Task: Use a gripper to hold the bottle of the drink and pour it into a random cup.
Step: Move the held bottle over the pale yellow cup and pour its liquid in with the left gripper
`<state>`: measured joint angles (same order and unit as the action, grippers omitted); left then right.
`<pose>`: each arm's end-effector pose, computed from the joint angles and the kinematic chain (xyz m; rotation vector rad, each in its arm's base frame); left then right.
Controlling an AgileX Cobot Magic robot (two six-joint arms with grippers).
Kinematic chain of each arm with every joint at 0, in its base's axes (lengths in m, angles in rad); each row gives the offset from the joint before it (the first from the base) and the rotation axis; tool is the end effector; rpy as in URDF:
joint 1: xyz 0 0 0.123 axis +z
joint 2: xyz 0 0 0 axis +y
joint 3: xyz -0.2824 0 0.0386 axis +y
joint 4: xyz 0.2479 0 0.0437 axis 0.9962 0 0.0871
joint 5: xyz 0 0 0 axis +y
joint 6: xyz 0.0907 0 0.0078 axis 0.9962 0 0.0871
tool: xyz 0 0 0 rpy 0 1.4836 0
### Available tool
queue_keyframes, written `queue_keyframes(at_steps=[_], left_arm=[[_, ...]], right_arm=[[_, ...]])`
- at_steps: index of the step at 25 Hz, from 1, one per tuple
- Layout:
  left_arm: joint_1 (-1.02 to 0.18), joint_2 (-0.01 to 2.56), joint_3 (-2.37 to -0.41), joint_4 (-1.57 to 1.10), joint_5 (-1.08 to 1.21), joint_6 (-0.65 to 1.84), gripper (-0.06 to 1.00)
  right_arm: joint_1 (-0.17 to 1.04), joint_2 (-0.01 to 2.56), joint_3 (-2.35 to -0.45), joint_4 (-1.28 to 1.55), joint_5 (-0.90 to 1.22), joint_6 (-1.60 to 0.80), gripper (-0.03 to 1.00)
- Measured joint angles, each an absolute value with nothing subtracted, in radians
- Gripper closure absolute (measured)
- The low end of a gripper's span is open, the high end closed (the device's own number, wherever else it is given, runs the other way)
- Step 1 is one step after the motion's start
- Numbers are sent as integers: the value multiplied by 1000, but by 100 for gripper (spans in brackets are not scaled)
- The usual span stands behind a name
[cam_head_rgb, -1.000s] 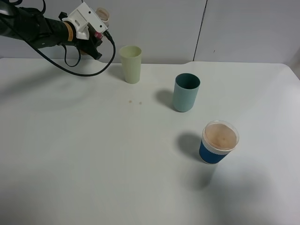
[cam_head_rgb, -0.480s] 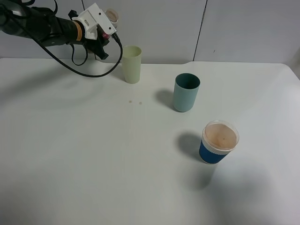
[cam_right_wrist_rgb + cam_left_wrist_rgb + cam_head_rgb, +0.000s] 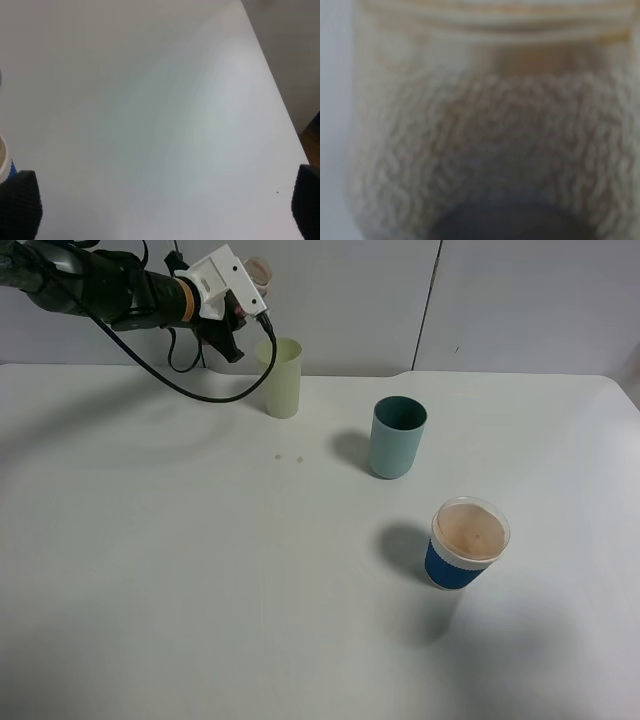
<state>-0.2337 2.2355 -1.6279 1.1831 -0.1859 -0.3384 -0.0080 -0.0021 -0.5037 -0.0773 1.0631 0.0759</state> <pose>0.4963 -0.1340 0.1768 1.1239 1.6778 0.2112 -0.0059 -0.0061 0.2782 0.0894 2.0369 -0.0499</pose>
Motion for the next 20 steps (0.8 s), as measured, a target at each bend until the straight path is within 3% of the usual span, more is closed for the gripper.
queue_keyframes(at_steps=[20], left_arm=[[-262,2236,-1628,1341,-131,-333,60]], right_arm=[[-8,-2,-504,-77,1063,76,-3]])
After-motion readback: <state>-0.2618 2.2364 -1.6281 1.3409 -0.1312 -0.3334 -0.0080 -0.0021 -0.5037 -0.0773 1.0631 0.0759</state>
